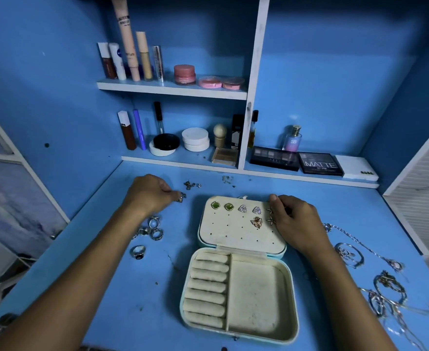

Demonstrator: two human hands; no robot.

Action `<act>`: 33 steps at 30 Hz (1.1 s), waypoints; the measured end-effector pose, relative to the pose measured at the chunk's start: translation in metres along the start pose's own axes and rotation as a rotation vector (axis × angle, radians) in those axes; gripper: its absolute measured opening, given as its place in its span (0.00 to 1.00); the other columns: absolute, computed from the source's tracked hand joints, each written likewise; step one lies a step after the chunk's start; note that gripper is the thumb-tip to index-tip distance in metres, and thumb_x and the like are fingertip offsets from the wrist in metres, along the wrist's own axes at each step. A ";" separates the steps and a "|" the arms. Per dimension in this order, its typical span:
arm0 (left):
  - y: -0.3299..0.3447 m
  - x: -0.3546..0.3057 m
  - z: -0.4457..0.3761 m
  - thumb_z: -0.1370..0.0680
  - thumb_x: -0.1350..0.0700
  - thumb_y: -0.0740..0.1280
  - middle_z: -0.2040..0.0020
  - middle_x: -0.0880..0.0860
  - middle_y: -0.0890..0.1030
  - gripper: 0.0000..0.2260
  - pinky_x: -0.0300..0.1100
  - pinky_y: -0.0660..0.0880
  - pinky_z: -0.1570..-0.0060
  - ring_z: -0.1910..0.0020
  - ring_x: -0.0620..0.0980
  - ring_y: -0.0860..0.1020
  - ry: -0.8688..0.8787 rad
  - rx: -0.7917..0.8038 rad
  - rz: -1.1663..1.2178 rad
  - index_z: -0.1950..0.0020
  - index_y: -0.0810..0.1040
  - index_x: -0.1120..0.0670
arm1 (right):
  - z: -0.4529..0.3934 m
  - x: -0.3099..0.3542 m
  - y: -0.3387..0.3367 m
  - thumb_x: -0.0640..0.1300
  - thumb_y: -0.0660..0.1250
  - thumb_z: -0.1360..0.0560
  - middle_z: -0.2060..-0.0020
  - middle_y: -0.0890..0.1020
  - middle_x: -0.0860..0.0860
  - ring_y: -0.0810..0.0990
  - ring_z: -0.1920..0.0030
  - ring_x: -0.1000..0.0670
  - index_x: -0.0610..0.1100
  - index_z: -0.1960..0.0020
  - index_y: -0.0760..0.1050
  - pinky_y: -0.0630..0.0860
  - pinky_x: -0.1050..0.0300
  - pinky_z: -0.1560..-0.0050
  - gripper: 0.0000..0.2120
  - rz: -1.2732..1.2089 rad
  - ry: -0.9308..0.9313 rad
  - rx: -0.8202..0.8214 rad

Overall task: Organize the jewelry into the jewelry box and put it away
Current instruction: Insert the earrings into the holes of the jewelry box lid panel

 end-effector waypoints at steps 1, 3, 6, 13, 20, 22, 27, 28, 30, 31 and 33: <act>0.002 0.001 -0.001 0.29 0.43 0.76 0.59 0.48 0.84 0.14 0.37 0.72 0.55 0.55 0.48 0.79 -0.019 0.032 -0.023 0.58 0.84 0.53 | 0.000 0.000 -0.001 0.51 0.61 0.18 0.74 0.71 0.52 0.69 0.69 0.53 0.48 0.70 0.67 0.66 0.59 0.65 0.22 0.000 0.002 0.002; 0.005 0.001 -0.002 0.30 0.41 0.76 0.59 0.50 0.84 0.16 0.41 0.76 0.53 0.55 0.49 0.80 -0.037 0.039 -0.034 0.58 0.84 0.54 | -0.001 0.000 -0.001 0.51 0.61 0.18 0.74 0.71 0.52 0.70 0.69 0.53 0.48 0.69 0.67 0.67 0.59 0.65 0.22 0.003 0.006 0.004; 0.009 -0.003 0.000 0.32 0.41 0.77 0.60 0.51 0.84 0.17 0.45 0.80 0.51 0.57 0.50 0.81 -0.055 0.017 -0.048 0.61 0.84 0.55 | 0.000 0.000 0.000 0.52 0.61 0.18 0.73 0.71 0.52 0.70 0.68 0.52 0.48 0.69 0.67 0.67 0.58 0.65 0.21 0.007 0.002 0.002; 0.012 -0.008 0.001 0.32 0.47 0.80 0.57 0.55 0.85 0.15 0.47 0.79 0.48 0.53 0.53 0.82 -0.116 0.034 0.008 0.60 0.84 0.59 | 0.001 -0.001 0.000 0.52 0.60 0.18 0.73 0.71 0.52 0.70 0.68 0.54 0.50 0.69 0.66 0.65 0.60 0.67 0.22 0.023 -0.022 0.000; 0.010 -0.005 0.003 0.33 0.52 0.81 0.60 0.50 0.83 0.10 0.38 0.71 0.64 0.56 0.47 0.80 -0.106 0.108 0.117 0.61 0.83 0.54 | 0.000 -0.001 0.000 0.52 0.60 0.17 0.72 0.71 0.54 0.69 0.68 0.56 0.52 0.70 0.64 0.63 0.63 0.67 0.22 0.038 -0.017 0.012; 0.009 -0.004 0.003 0.32 0.52 0.81 0.62 0.49 0.84 0.09 0.38 0.72 0.63 0.58 0.47 0.80 -0.081 0.113 0.142 0.61 0.83 0.53 | 0.000 -0.001 0.000 0.53 0.60 0.17 0.72 0.72 0.54 0.70 0.68 0.56 0.52 0.70 0.64 0.63 0.64 0.67 0.22 0.043 -0.017 0.015; 0.000 -0.010 0.014 0.29 0.53 0.77 0.57 0.52 0.86 0.08 0.44 0.76 0.52 0.59 0.49 0.81 -0.029 0.185 0.373 0.56 0.82 0.55 | 0.000 -0.002 0.000 0.53 0.60 0.18 0.72 0.71 0.54 0.70 0.68 0.56 0.53 0.70 0.64 0.62 0.66 0.68 0.22 0.050 -0.020 0.008; -0.003 -0.014 0.019 0.27 0.52 0.76 0.57 0.51 0.87 0.08 0.43 0.74 0.54 0.58 0.47 0.82 -0.034 0.205 0.414 0.54 0.81 0.54 | 0.000 -0.002 0.000 0.53 0.60 0.18 0.72 0.71 0.54 0.70 0.68 0.56 0.53 0.70 0.63 0.62 0.66 0.68 0.22 0.050 -0.020 0.006; -0.006 -0.021 0.026 0.25 0.51 0.73 0.55 0.49 0.87 0.07 0.41 0.70 0.57 0.56 0.45 0.82 -0.057 0.263 0.508 0.51 0.80 0.53 | 0.000 -0.002 0.000 0.52 0.60 0.17 0.72 0.70 0.55 0.69 0.68 0.57 0.53 0.70 0.63 0.63 0.66 0.68 0.22 0.050 -0.021 0.005; -0.007 -0.024 0.030 0.24 0.51 0.72 0.54 0.50 0.87 0.06 0.41 0.69 0.57 0.55 0.44 0.82 -0.071 0.294 0.561 0.51 0.80 0.52 | 0.000 -0.001 0.000 0.52 0.60 0.17 0.72 0.70 0.55 0.69 0.68 0.57 0.53 0.70 0.63 0.63 0.66 0.67 0.22 0.051 -0.022 0.006; -0.009 -0.030 0.037 0.26 0.49 0.72 0.52 0.53 0.87 0.08 0.38 0.70 0.58 0.59 0.42 0.82 -0.098 0.344 0.666 0.51 0.80 0.51 | 0.000 -0.001 0.000 0.52 0.60 0.17 0.71 0.71 0.55 0.70 0.67 0.57 0.53 0.70 0.63 0.63 0.66 0.67 0.22 0.055 -0.025 0.008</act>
Point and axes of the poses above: each hand's wrist, its own z-axis away from the middle knuckle, its own y-axis out of the palm, x = y × z, the point moved 1 cm from there along -z, towards the middle knuckle
